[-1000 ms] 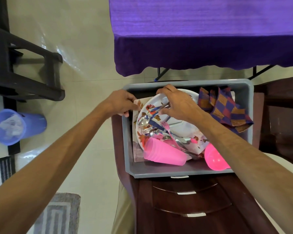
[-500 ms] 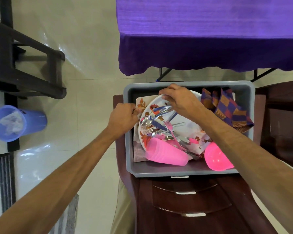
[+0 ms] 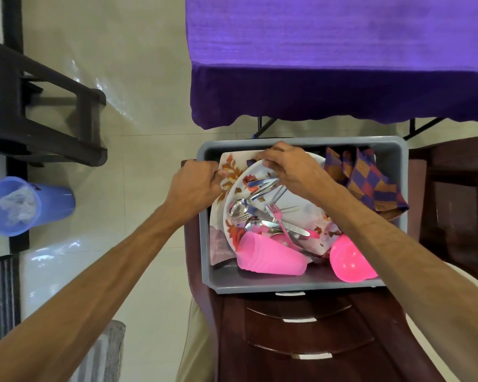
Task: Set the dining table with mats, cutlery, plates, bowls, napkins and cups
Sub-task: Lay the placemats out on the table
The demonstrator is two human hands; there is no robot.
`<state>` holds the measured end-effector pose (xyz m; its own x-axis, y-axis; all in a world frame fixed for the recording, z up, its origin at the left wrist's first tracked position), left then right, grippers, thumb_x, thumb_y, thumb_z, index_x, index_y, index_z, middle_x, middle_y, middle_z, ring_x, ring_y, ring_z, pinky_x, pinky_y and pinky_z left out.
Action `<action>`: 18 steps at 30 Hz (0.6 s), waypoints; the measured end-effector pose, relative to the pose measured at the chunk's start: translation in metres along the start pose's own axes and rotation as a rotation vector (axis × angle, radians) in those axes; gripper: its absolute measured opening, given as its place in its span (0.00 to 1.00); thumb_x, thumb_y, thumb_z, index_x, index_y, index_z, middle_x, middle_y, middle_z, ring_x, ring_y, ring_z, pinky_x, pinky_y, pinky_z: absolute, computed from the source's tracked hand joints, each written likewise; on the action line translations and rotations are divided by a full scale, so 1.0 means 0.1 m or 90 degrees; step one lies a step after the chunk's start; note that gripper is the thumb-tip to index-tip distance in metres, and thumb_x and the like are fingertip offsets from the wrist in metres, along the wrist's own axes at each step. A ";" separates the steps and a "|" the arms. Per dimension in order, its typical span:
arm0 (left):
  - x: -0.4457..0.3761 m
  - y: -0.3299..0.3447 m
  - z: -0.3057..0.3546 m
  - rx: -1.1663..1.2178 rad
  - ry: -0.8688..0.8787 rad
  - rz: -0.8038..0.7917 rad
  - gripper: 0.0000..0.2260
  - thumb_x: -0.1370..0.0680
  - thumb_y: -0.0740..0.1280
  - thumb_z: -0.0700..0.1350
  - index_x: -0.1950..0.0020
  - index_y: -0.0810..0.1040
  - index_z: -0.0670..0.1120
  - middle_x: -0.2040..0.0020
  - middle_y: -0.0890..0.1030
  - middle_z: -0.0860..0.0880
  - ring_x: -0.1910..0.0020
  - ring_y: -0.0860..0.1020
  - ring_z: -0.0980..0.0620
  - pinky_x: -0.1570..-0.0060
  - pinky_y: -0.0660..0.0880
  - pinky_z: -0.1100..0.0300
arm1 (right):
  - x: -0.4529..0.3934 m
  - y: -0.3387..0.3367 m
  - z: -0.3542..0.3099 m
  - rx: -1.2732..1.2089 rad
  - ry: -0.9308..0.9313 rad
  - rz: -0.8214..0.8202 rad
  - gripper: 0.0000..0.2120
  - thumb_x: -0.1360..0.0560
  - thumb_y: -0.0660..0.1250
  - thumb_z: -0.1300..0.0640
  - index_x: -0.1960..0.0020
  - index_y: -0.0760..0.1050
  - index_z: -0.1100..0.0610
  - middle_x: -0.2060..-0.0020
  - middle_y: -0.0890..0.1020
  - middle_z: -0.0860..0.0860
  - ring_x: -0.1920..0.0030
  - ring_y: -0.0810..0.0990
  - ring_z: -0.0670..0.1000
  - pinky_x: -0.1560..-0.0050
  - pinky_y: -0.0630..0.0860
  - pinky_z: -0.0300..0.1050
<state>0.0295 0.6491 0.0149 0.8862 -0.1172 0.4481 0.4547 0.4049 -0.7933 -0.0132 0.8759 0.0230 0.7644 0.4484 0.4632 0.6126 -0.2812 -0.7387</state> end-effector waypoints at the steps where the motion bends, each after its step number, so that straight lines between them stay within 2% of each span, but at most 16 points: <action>1: -0.02 -0.01 0.00 -0.014 0.001 -0.003 0.16 0.15 0.62 0.56 0.48 0.81 0.45 0.55 0.84 0.46 0.63 0.76 0.50 0.57 0.73 0.57 | 0.00 -0.01 0.00 -0.006 -0.004 0.003 0.16 0.14 0.59 0.55 0.27 0.75 0.50 0.36 0.75 0.53 0.39 0.76 0.54 0.40 0.76 0.50; 5: -0.06 -0.06 -0.03 -0.025 -0.009 -0.027 0.13 0.15 0.64 0.53 0.54 0.79 0.46 0.58 0.83 0.47 0.65 0.76 0.51 0.60 0.74 0.57 | 0.04 -0.02 0.00 -0.018 -0.009 0.017 0.16 0.14 0.59 0.55 0.28 0.76 0.52 0.38 0.76 0.53 0.40 0.77 0.54 0.41 0.77 0.53; 11: -0.05 -0.17 0.07 -0.007 -0.015 -0.046 0.15 0.15 0.64 0.55 0.47 0.83 0.44 0.54 0.85 0.47 0.62 0.80 0.50 0.55 0.80 0.56 | 0.10 -0.09 0.01 -0.035 -0.017 0.030 0.16 0.14 0.60 0.55 0.29 0.77 0.54 0.37 0.77 0.54 0.40 0.77 0.55 0.39 0.77 0.54; 15: -0.05 -0.24 0.13 0.003 -0.021 -0.052 0.16 0.15 0.65 0.55 0.43 0.83 0.43 0.51 0.85 0.48 0.60 0.81 0.50 0.54 0.78 0.59 | 0.09 -0.11 0.05 -0.037 -0.023 0.030 0.16 0.14 0.61 0.56 0.29 0.77 0.55 0.37 0.78 0.55 0.40 0.78 0.56 0.38 0.76 0.54; 18: -0.08 -0.28 0.16 -0.010 -0.013 -0.051 0.16 0.15 0.65 0.55 0.43 0.83 0.43 0.51 0.85 0.48 0.63 0.79 0.51 0.57 0.77 0.61 | 0.08 -0.12 0.06 -0.043 -0.024 0.032 0.16 0.15 0.61 0.56 0.30 0.78 0.56 0.38 0.79 0.56 0.40 0.78 0.57 0.38 0.76 0.53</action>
<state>0.0084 0.6526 0.0402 0.8449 -0.1297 0.5190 0.5257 0.3804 -0.7609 -0.0156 0.8884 0.0326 0.7876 0.4629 0.4066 0.5863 -0.3602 -0.7256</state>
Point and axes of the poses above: each hand's wrist, its own x-axis away from the middle knuckle, its own y-axis out of the palm, z = x × y, the point moved 2 cm from there along -x, towards the middle knuckle
